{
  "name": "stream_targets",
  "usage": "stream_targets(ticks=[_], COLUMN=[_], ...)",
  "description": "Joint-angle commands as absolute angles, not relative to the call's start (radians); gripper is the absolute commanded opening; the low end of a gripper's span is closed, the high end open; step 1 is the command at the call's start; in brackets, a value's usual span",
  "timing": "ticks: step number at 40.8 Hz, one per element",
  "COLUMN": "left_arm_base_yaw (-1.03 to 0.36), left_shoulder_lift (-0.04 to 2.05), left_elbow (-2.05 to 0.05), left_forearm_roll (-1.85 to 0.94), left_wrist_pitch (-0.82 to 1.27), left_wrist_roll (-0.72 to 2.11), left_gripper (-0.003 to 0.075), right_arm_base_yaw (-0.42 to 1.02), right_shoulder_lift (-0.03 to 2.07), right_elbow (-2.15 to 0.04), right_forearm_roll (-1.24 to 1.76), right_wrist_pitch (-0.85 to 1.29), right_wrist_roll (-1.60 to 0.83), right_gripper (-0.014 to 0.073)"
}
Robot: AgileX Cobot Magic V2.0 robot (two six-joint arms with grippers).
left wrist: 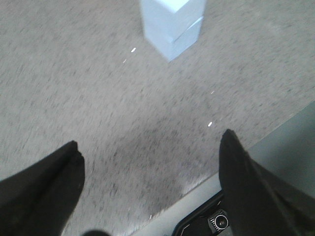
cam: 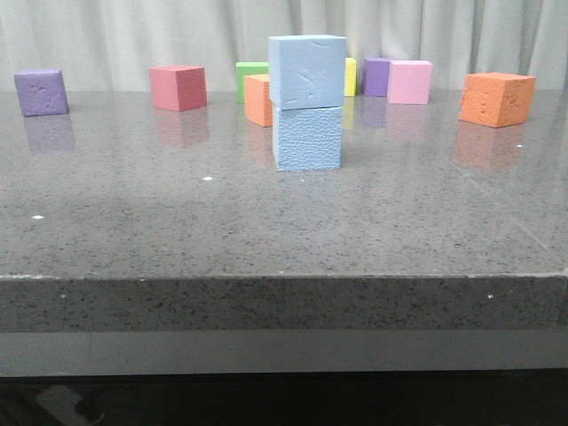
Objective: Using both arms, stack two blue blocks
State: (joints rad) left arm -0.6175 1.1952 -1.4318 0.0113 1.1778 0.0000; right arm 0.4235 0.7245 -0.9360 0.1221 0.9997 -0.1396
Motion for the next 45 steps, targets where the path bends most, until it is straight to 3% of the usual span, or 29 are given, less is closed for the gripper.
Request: stream_targets(ticks=[1,13,25,28,35,37,40,45], left_arm_base_yaw=[-0.624,-0.624,-0.624,-0.624,-0.624,-0.624,-0.624,-0.624], left_shoulder_lift=[1.063,0.712,0.514,0.510,0.510,0.510,0.510,0.510], left_elbow=[-1.321,-0.886,-0.720,-0.720,-0.720,-0.720,-0.720,-0.720], left_forearm_roll=[0.018,-0.029,-0.081,-0.079,-0.073,-0.073,-0.073,-0.073], left_wrist_pitch=[1.049,0.749,0.559,0.559,0.558,0.560,0.560,0.559], left_wrist_roll=[-0.026,-0.026,-0.026,-0.024,-0.023,-0.023,-0.023,-0.023], left_gripper=[0.0543,0.0543,0.0534,0.0459,0.0129,0.0056,-0.0019,-0.0020], right_arm_base_yaw=[0.417,0.417,0.417,0.417,0.417,0.417,0.417,0.417], right_shoulder_lift=[0.722,0.723,0.723,0.723,0.723,0.723,0.723,0.723], right_elbow=[-0.959,-0.959,-0.959,-0.959,-0.959,-0.959,-0.959,-0.959], right_forearm_roll=[0.132,0.133,0.158,0.161,0.161,0.161,0.161,0.161], right_wrist_pitch=[0.941,0.932,0.805,0.795,0.795,0.794,0.800,0.801], right_wrist_roll=[-0.150,-0.150,-0.150,-0.150,-0.150,-0.150,-0.149,-0.149], right_gripper=[0.0517,0.0517,0.0499,0.0409,-0.0056,-0.0132,-0.0122,-0.0124])
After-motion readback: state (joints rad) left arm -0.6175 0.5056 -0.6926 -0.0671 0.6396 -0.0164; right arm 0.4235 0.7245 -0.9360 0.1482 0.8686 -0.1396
